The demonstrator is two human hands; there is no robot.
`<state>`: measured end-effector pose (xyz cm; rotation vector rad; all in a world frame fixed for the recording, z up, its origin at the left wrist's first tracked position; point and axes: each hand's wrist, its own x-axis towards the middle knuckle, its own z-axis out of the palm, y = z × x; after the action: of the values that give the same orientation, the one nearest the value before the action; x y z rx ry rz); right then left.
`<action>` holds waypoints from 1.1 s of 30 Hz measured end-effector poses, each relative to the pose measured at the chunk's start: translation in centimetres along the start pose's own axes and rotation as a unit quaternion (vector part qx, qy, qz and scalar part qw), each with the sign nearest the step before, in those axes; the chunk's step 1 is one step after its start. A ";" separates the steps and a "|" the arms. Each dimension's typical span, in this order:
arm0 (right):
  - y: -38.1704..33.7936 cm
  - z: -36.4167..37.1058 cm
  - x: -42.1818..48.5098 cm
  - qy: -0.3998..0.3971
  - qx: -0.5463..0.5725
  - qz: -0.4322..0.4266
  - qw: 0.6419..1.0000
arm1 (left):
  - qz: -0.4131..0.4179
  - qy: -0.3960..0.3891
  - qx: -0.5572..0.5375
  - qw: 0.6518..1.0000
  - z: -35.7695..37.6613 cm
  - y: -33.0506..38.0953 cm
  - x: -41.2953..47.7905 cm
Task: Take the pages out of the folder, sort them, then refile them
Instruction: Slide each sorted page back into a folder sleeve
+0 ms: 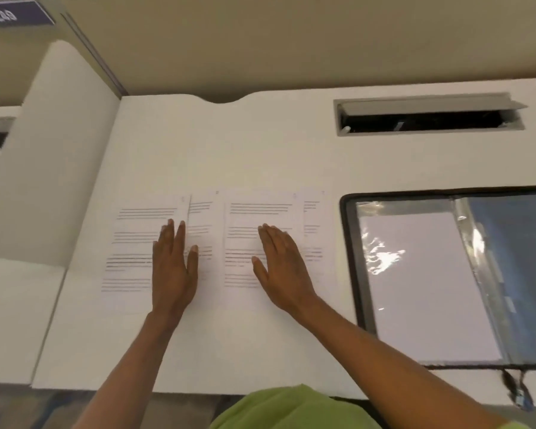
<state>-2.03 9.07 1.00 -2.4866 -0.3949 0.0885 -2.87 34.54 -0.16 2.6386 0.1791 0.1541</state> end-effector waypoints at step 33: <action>-17.3 12.1 8.5 -0.059 0.239 0.111 0.963 | -0.080 0.005 0.038 0.996 -4.2 -18.8 2.6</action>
<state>-0.27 31.73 1.53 -2.0405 -0.1196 0.3802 -2.73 53.31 -5.27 2.6854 0.4064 0.1086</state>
